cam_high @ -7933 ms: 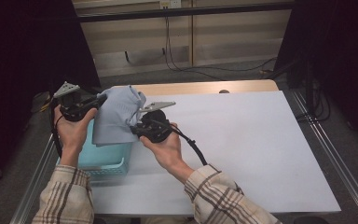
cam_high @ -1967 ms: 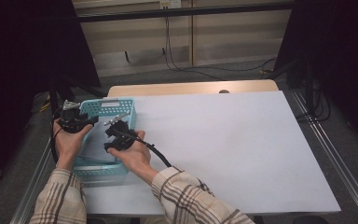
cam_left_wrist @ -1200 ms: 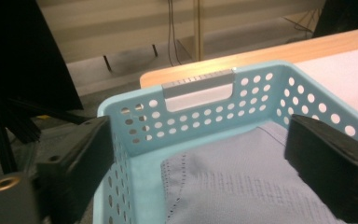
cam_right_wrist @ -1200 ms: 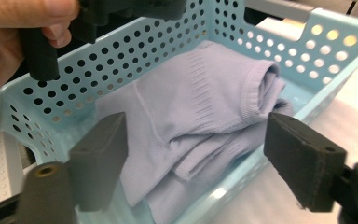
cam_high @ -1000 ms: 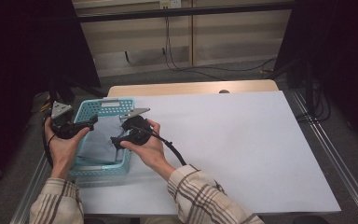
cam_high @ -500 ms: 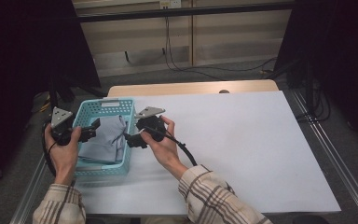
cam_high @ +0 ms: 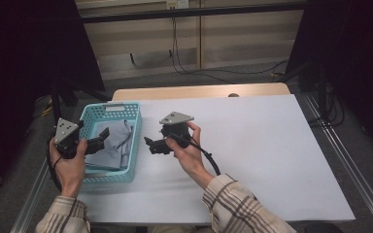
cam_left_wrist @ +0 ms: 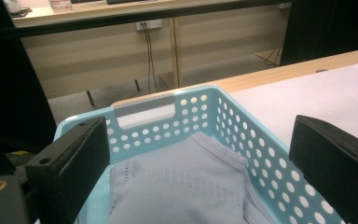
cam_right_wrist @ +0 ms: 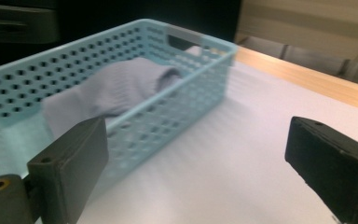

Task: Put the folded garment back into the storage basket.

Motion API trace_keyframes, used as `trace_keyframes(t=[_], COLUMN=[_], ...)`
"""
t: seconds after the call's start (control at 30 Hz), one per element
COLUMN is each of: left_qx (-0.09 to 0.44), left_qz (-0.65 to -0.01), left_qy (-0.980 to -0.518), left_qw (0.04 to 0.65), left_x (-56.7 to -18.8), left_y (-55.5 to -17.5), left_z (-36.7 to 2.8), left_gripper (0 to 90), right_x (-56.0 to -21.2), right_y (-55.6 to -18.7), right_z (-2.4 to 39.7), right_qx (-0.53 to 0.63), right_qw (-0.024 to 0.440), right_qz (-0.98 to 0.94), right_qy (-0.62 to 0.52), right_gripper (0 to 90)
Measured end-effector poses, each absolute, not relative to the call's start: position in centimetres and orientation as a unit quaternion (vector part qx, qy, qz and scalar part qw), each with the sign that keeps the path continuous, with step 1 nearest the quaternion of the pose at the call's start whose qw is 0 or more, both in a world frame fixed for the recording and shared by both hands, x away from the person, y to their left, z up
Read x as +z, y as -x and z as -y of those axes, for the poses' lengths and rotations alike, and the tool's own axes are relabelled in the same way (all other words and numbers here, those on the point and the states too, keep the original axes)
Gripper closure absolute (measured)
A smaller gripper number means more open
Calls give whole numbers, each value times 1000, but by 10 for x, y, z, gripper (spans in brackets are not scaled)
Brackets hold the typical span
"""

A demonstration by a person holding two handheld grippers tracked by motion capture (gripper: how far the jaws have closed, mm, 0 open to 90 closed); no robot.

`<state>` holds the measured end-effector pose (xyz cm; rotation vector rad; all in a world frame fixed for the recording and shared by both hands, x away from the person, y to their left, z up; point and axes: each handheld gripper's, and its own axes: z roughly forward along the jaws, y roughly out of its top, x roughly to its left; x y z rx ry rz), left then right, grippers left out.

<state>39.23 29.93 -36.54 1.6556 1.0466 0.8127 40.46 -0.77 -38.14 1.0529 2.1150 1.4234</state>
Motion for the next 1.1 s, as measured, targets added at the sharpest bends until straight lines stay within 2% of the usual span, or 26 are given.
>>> trace_keyframes(t=[0.2, 0.43, 1.1], left_qx=[337, 333, 344], left_qz=[-430, -420, -411], left_qy=[-682, -689, -678], left_qw=[486, 487, 503], left_x=[-367, -366, -361], left_y=[-382, -367, -316], left_z=[-294, -288, -274], left_gripper=[33, 32, 33], right_x=[-385, -389, -394], right_y=[-401, -393, -362], right_z=[27, 48, 116], right_qx=[517, 533, 536], right_qw=[203, 243, 290], right_qz=[-730, -703, -675], right_qy=[-399, -403, -416], right_gripper=[31, 3, 23])
